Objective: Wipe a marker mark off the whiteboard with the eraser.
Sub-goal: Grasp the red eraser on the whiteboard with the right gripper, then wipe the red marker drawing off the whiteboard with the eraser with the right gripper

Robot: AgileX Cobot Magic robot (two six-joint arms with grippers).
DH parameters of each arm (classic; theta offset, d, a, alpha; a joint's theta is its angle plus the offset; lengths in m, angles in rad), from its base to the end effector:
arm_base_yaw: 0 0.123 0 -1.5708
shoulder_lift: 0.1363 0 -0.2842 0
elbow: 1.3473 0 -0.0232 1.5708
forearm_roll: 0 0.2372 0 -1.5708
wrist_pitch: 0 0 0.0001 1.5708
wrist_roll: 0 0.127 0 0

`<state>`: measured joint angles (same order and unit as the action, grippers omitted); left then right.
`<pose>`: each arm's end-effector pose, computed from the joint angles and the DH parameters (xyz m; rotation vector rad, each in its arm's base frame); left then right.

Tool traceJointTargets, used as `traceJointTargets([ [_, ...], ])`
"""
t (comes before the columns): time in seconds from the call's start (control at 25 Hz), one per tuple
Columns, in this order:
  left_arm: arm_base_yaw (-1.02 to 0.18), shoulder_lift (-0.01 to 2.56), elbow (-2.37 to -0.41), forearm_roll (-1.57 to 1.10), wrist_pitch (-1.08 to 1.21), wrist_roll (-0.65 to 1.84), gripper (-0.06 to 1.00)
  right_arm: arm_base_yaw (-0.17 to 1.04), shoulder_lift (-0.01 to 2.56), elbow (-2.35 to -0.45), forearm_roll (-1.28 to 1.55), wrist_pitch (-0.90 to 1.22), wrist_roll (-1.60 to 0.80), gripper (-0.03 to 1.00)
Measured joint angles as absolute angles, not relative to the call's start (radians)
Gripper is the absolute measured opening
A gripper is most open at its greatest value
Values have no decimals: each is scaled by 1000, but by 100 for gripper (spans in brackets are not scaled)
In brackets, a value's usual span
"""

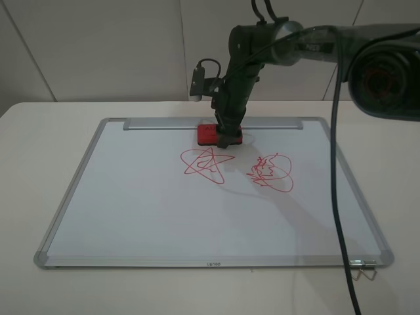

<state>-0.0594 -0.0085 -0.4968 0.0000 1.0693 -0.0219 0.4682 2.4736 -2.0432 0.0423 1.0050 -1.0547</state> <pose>0.0147 -0.0009 0.2526 0.0384 2.0476 -0.0507 0.4478 0.2315 0.0853 -1.9930 2.1303 -0.0408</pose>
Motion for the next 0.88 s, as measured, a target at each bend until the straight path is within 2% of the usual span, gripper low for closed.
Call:
traceJointTargets([
  [0.28, -59, -8, -497, 0, 1069, -22, 77, 468, 2489, -2045, 41, 991, -1055, 62],
  [0.44, -59, -8, -497, 0, 1069, -22, 77, 468, 2489, -2045, 40, 983, -1055, 49],
  [0.88, -59, -8, -497, 0, 1069, -22, 77, 468, 2489, -2045, 38, 983, -1055, 49],
])
